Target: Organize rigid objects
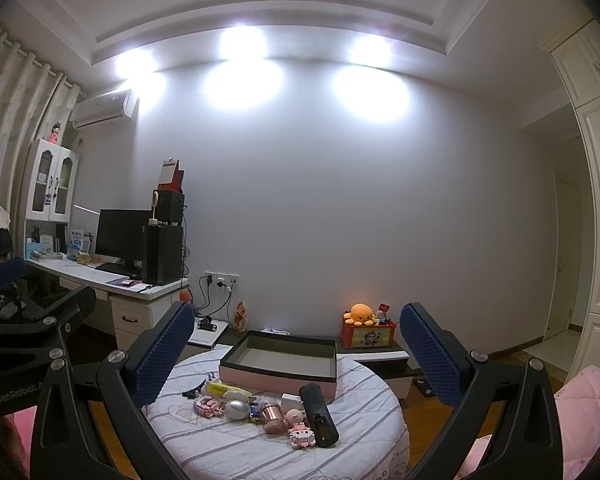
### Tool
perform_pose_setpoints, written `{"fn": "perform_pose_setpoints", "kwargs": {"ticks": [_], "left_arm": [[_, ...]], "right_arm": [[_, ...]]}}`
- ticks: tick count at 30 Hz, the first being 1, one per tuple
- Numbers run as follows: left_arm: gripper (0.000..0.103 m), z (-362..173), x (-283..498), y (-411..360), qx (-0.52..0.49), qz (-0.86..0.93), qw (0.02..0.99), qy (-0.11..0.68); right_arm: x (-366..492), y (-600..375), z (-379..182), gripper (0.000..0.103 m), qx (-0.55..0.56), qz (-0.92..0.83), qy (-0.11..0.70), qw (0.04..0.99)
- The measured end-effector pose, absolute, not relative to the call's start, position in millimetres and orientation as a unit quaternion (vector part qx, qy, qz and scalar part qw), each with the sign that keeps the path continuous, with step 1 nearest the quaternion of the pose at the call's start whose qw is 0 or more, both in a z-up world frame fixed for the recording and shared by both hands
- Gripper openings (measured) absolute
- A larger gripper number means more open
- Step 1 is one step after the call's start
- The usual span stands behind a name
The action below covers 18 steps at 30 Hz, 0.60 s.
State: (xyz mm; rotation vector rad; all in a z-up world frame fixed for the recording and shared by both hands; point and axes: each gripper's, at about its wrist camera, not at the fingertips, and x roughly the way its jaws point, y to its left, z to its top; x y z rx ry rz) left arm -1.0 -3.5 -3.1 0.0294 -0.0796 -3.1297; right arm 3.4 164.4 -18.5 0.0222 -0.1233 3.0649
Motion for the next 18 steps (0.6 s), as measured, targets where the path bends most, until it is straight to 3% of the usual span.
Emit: {"fn": "perform_pose_setpoints", "kwargs": {"ticks": [18], "left_arm": [[0.103, -0.8, -0.6, -2.8, 0.007, -1.0, 0.004, -0.025]], "right_arm": [[-0.1, 161.8, -17.7, 0.103, 0.009, 0.998, -0.04, 0.04]]}}
